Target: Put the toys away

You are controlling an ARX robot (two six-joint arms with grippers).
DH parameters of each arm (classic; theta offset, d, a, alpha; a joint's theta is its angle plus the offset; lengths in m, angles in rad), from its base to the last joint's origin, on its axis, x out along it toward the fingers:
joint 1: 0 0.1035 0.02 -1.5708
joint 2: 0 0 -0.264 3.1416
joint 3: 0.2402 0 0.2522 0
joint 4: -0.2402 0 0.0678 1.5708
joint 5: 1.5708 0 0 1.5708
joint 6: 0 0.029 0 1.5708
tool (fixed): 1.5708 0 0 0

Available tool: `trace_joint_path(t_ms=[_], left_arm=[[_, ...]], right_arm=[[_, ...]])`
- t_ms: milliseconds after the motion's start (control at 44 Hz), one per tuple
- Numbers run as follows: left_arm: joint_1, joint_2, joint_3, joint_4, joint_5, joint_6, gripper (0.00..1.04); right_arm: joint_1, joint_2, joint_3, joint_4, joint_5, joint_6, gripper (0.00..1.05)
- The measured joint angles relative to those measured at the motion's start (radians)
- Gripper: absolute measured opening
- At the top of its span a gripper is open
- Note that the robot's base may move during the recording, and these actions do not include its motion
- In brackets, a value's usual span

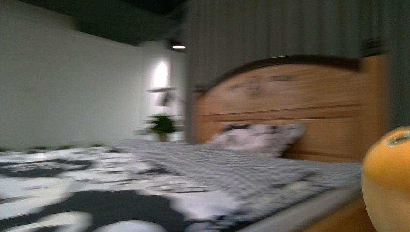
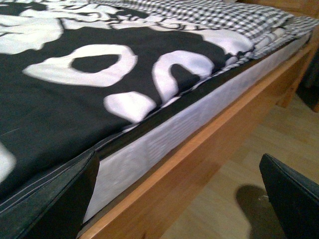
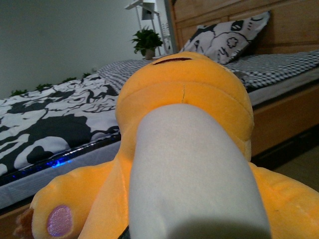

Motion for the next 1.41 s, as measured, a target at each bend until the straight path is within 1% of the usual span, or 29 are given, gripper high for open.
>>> trace_joint_path(t_ms=[840, 1022, 1408], left_arm=[[0.000, 0.000, 0.000, 0.000, 0.005, 0.000, 0.98], [0.000, -0.001, 0.000, 0.000, 0.000, 0.000, 0.98], [0.000, -0.001, 0.000, 0.000, 0.000, 0.000, 0.98]], right_arm=[[-0.002, -0.002, 0.000, 0.000, 0.012, 0.000, 0.10], [-0.001, -0.001, 0.000, 0.000, -0.005, 0.000, 0.10], [-0.001, -0.003, 0.000, 0.000, -0.003, 0.000, 0.10]])
